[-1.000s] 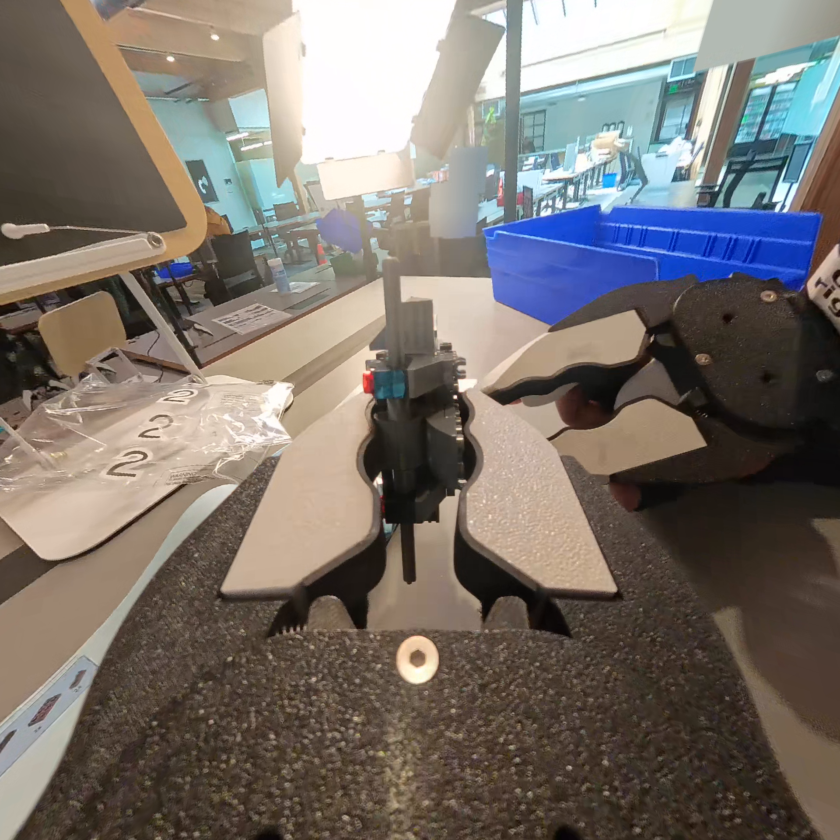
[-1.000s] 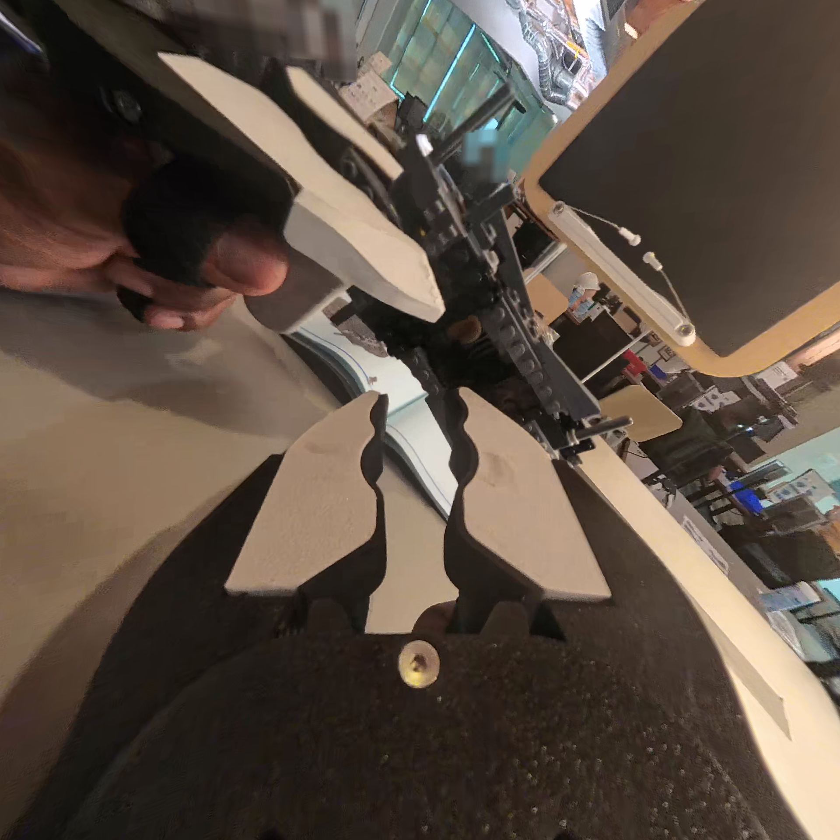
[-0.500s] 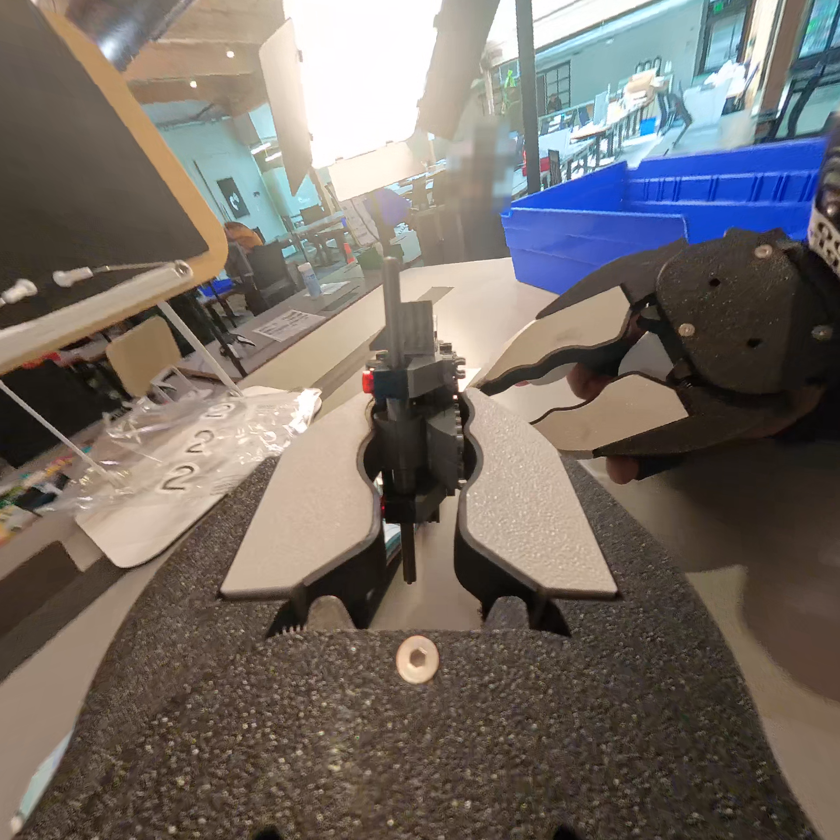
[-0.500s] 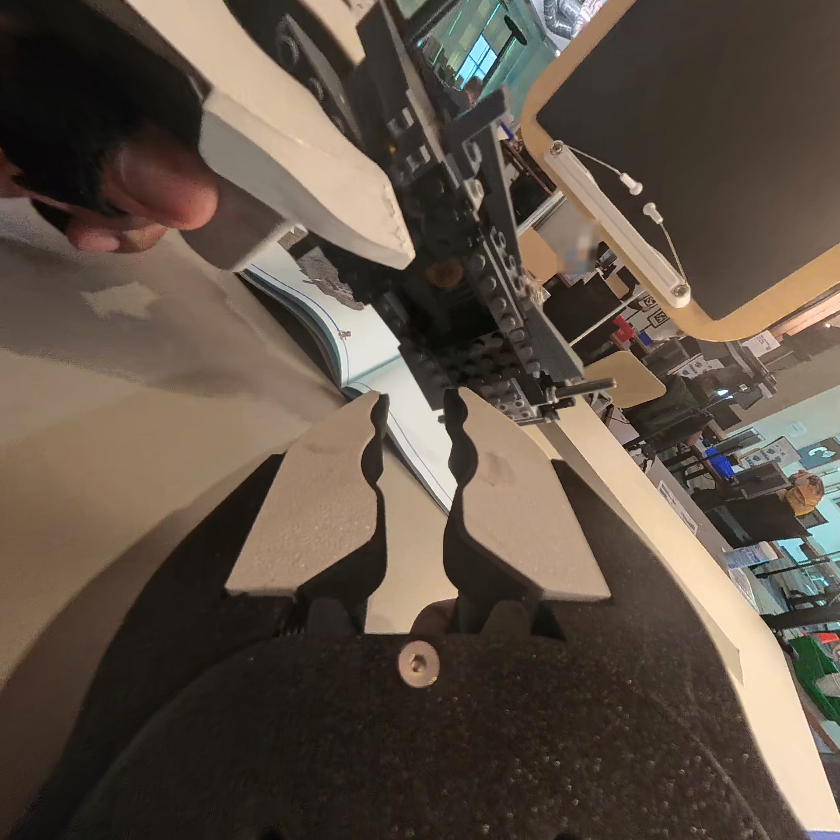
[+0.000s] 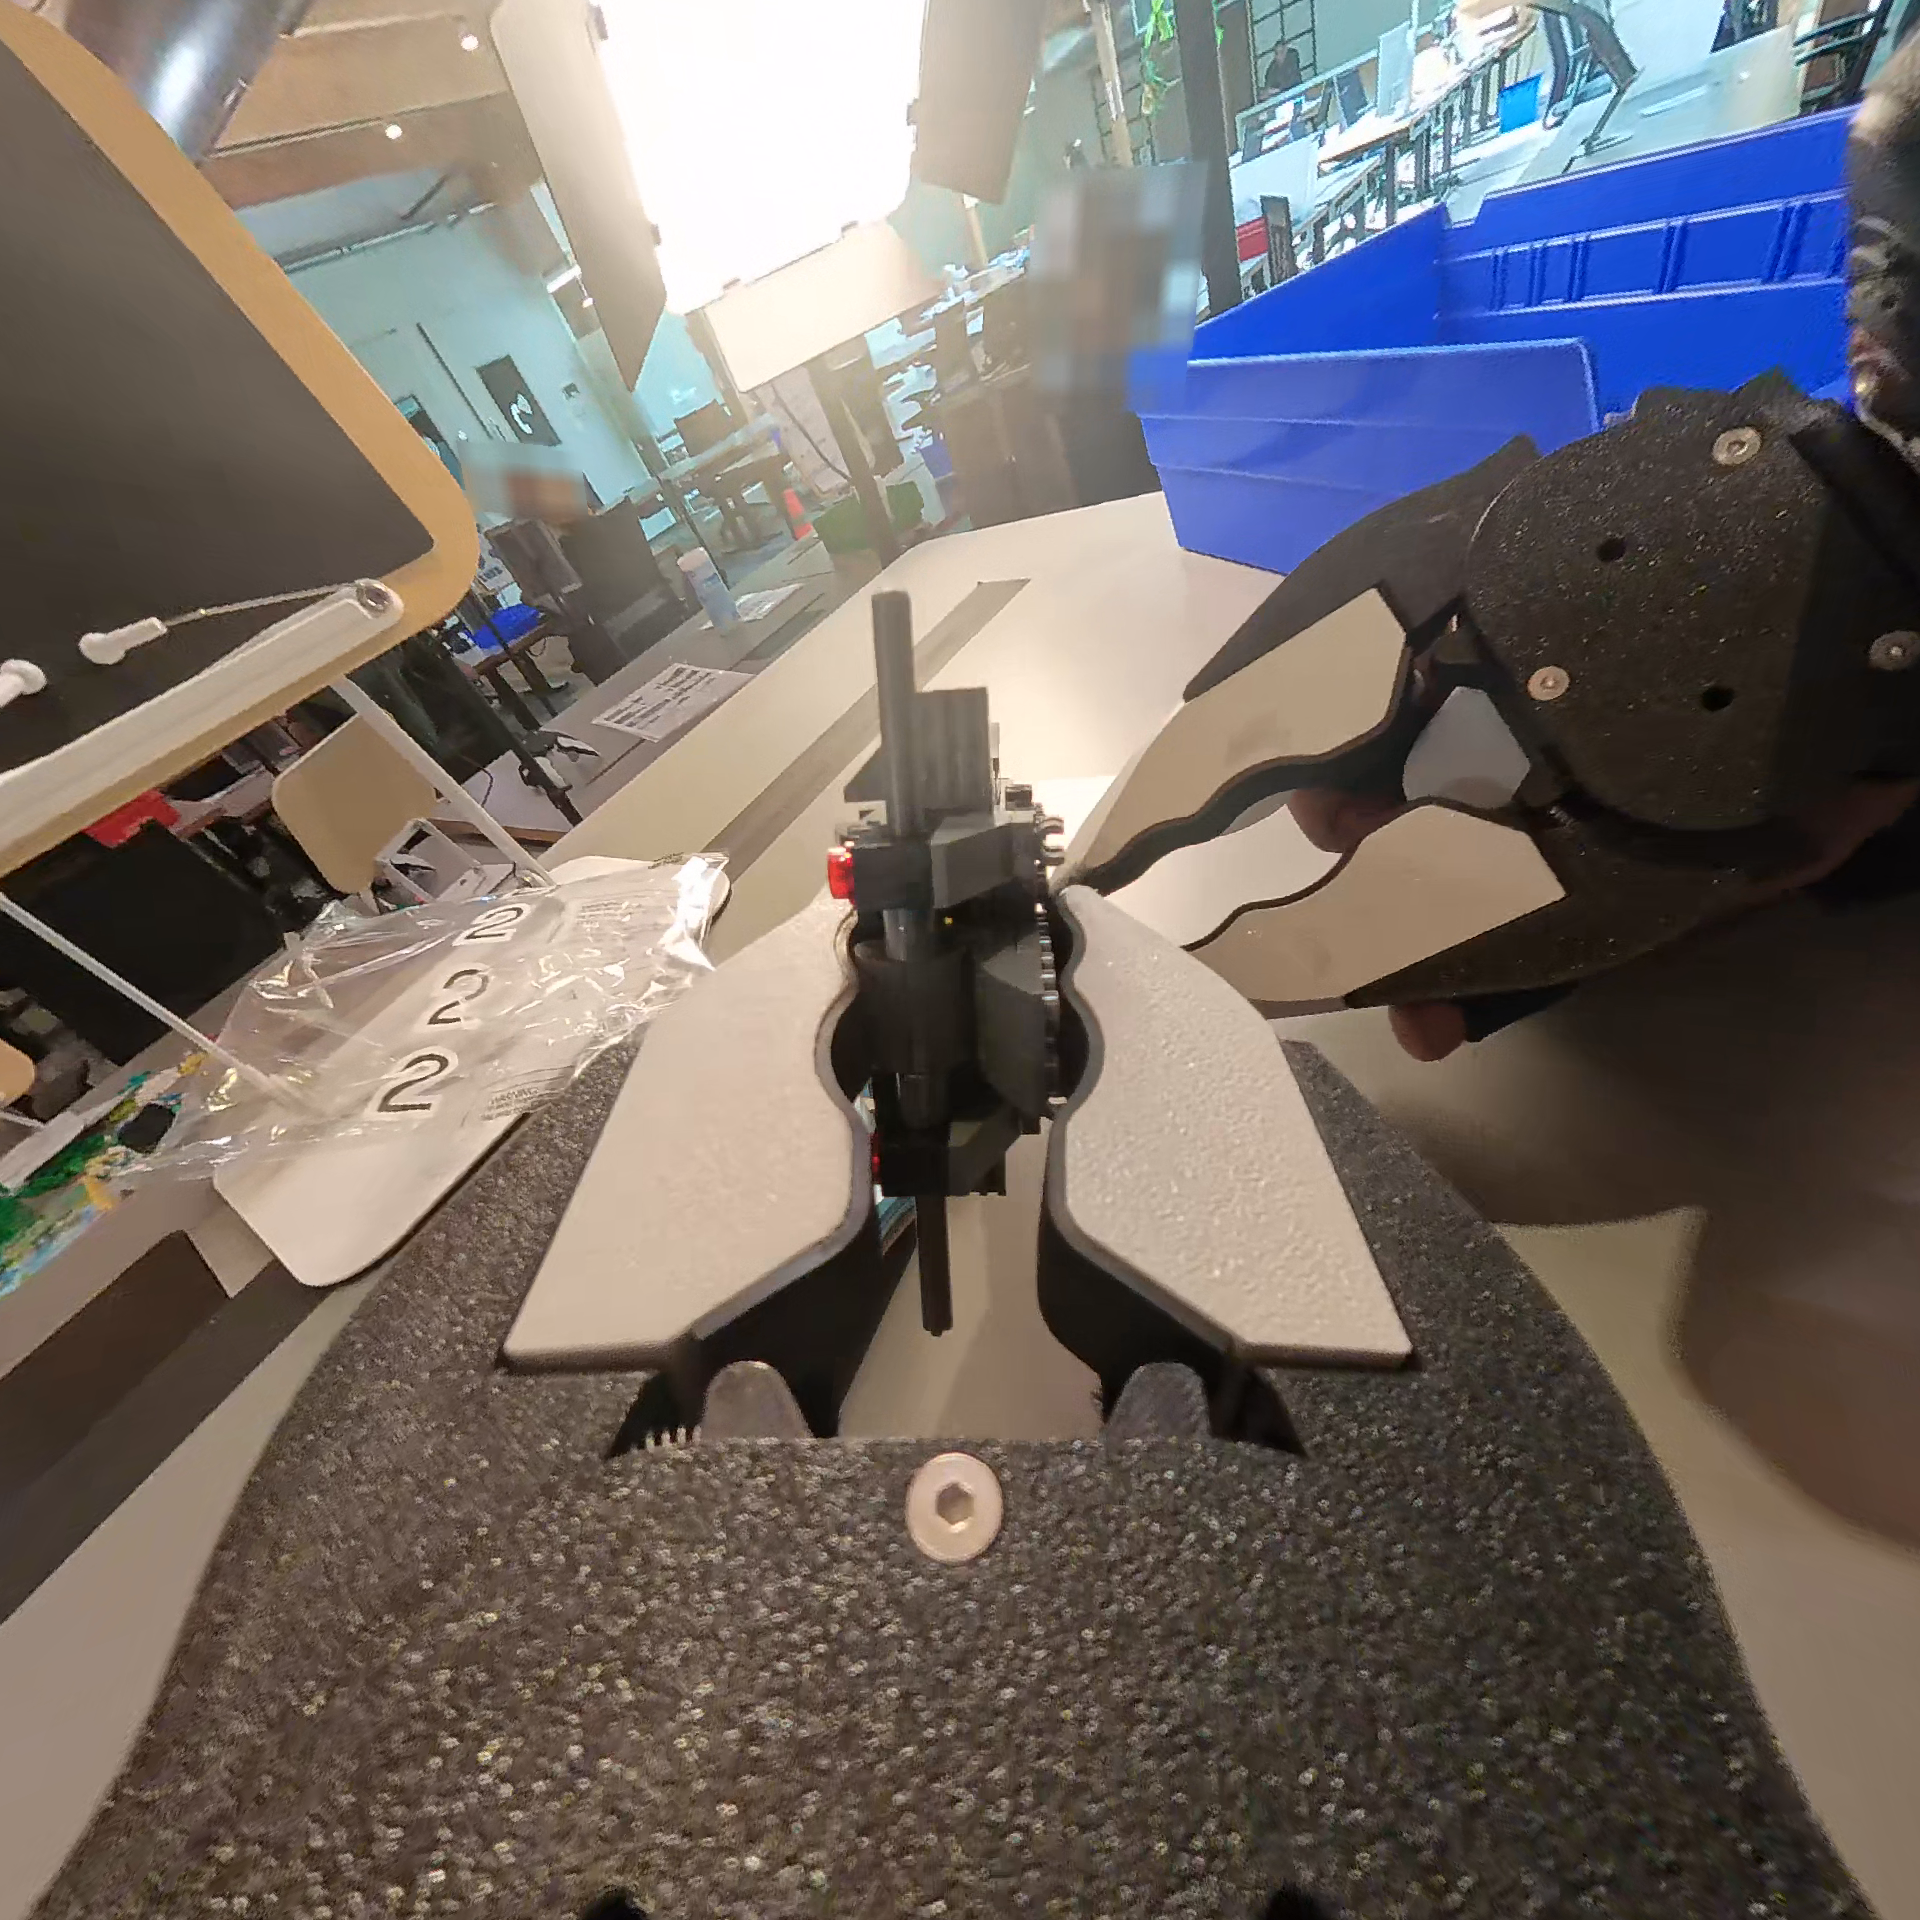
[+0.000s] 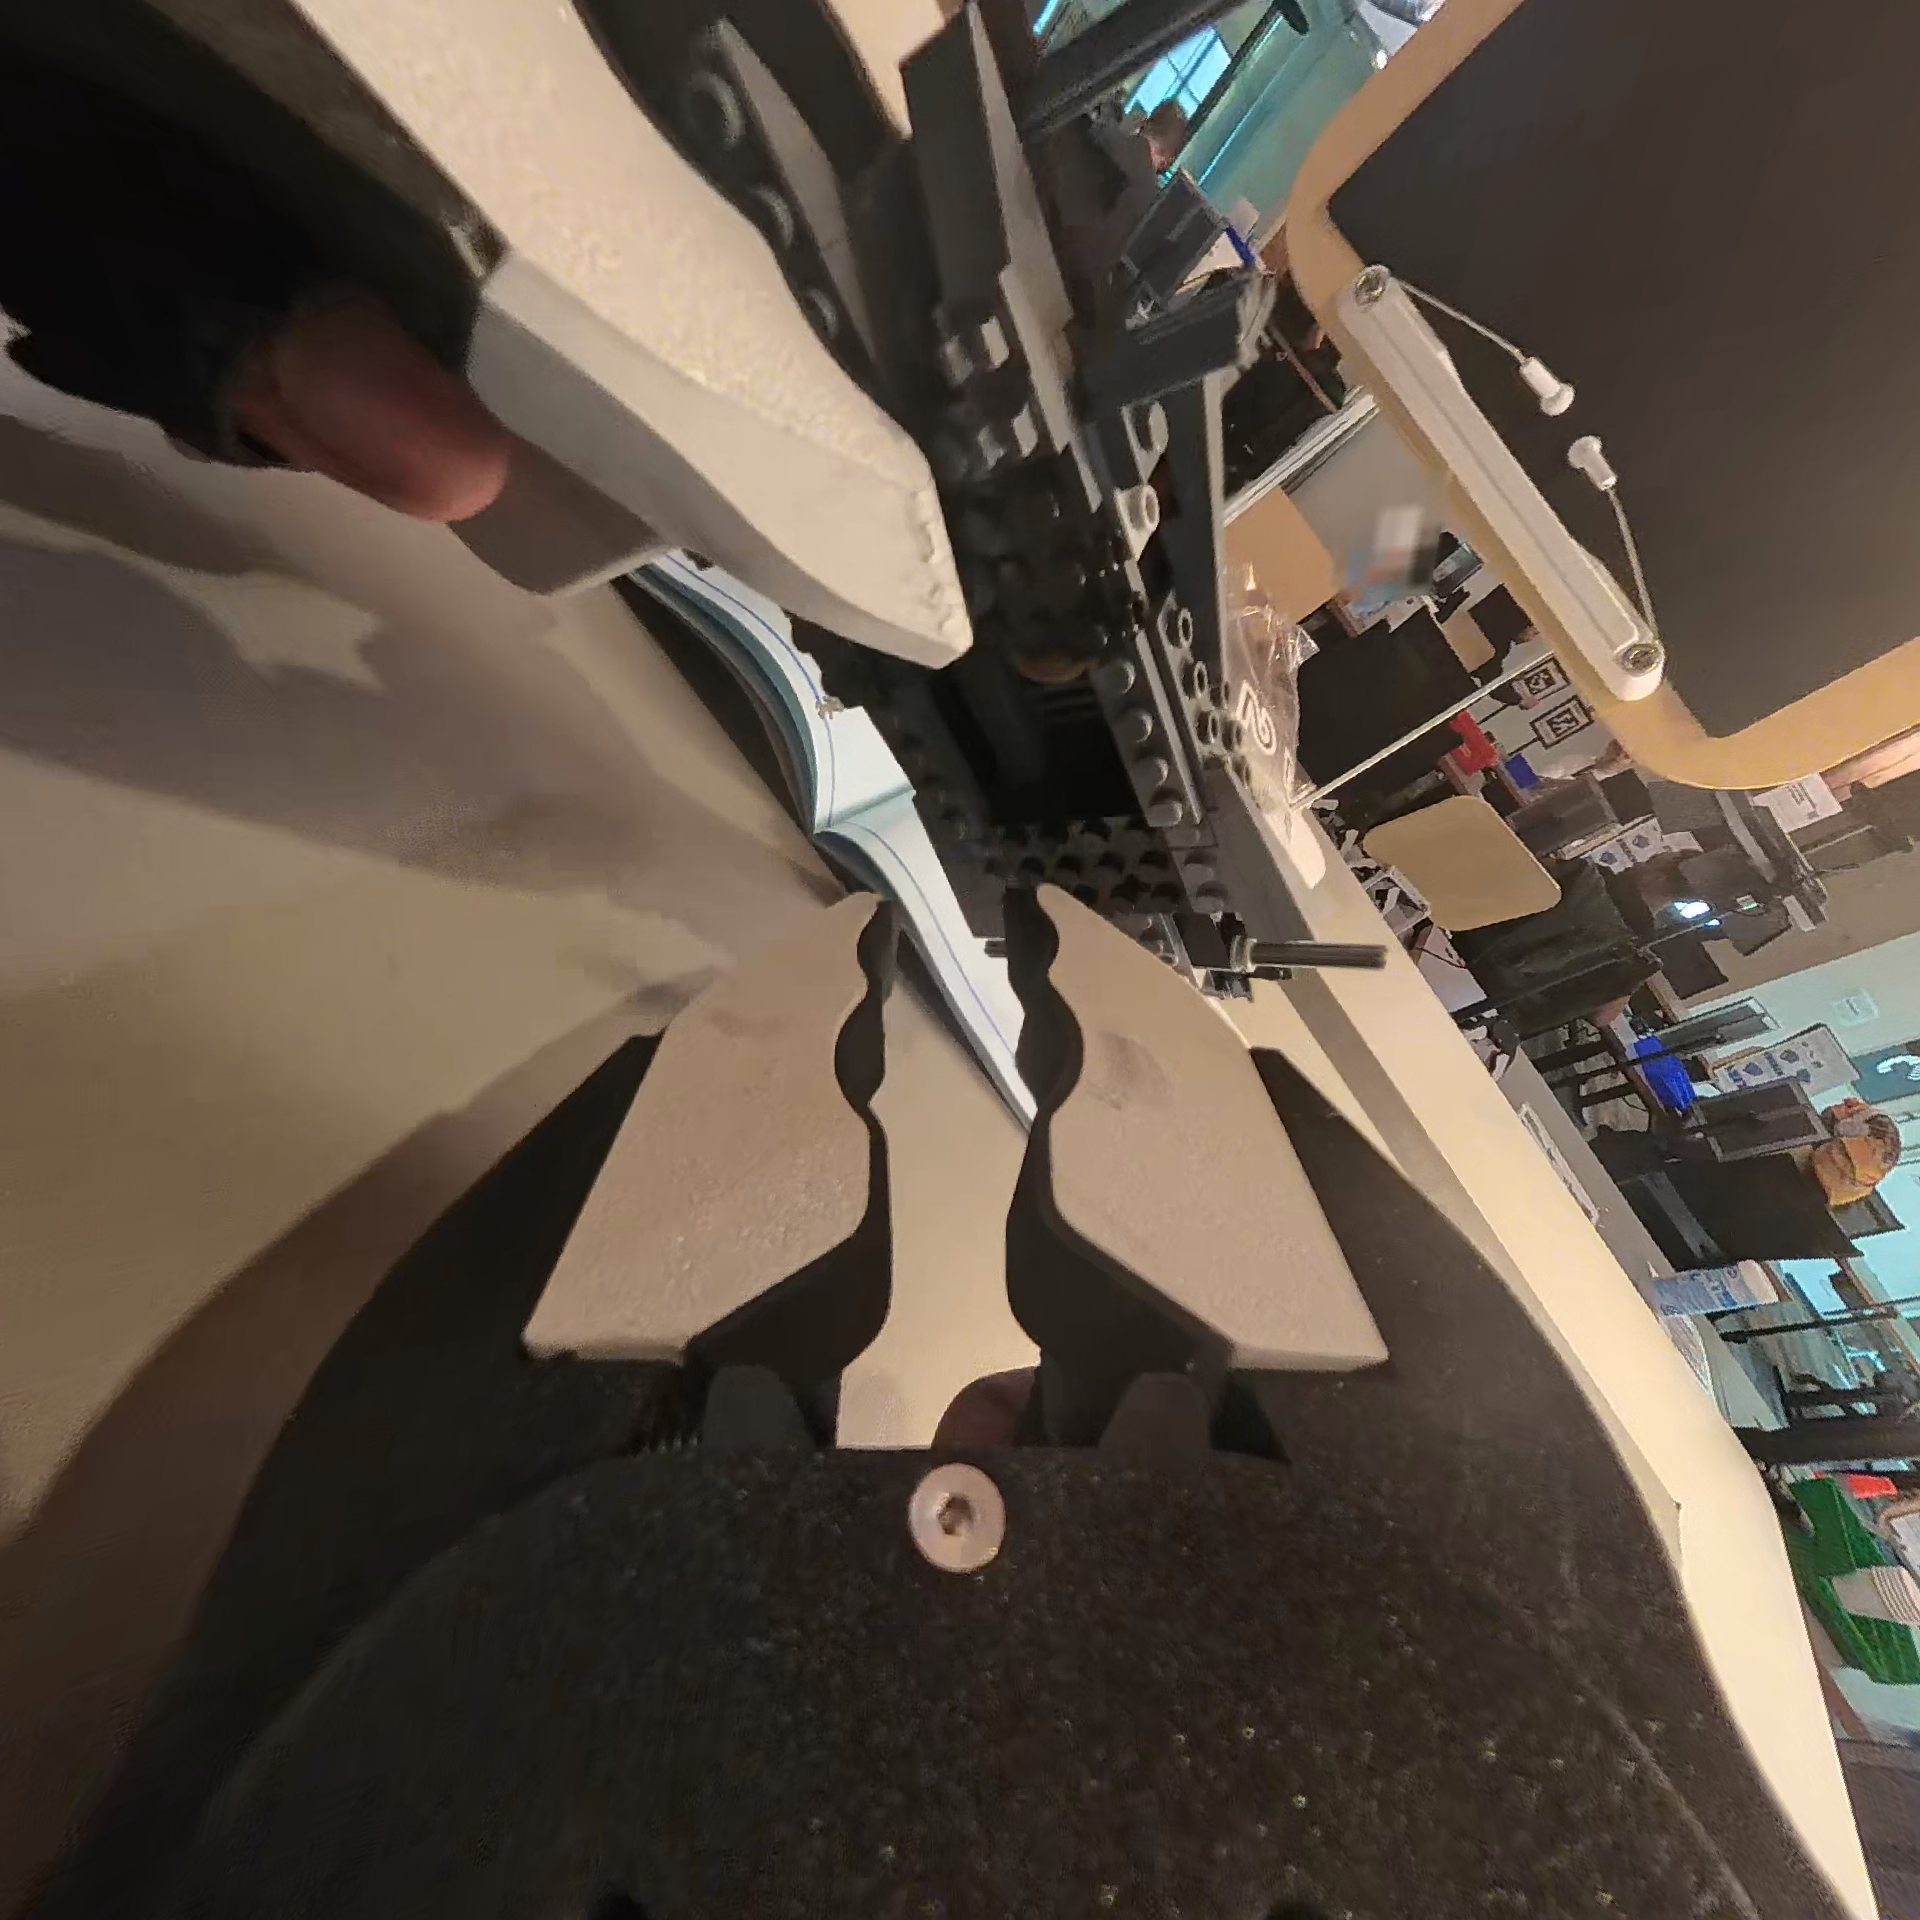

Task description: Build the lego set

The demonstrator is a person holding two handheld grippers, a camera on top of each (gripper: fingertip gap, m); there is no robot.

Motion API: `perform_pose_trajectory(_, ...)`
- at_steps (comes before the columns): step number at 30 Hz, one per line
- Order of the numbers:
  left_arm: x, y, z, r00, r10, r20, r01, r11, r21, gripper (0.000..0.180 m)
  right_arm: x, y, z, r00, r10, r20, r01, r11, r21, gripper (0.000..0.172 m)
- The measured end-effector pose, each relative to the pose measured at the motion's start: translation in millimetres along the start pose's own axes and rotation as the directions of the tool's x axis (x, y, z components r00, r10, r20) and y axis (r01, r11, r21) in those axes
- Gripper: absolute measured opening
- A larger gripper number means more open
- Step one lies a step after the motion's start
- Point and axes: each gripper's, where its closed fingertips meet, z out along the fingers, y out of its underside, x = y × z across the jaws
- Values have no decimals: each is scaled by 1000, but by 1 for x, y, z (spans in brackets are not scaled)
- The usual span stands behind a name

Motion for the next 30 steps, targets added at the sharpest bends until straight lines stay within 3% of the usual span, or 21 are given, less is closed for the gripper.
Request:
perform_pose_trajectory(7,-17,7,0,989,-144,26,144,990,2,32,5,19,-8,993,35,117,-30,999,-42,20)
perform_pose_trajectory(10,-24,9,0,981,-187,43,186,982,8,32,16,26,-12,973,178,150,-168,983,-74,21)
perform_pose_trajectory(13,-28,9,0,978,-203,54,203,979,15,32,2,35,-17,903,317,290,-273,944,-183,23)
perform_pose_trajectory(20,-27,5,2,975,-218,44,217,976,26,32,-39,46,-33,803,325,499,-188,934,-305,30)
perform_pose_trajectory(24,-28,5,2,965,-261,34,260,965,33,32,-43,52,-36,792,326,515,-166,929,-332,29)
perform_pose_trajectory(30,-31,5,0,955,-296,31,295,955,40,32,-20,63,-23,873,306,379,-176,923,-341,30)
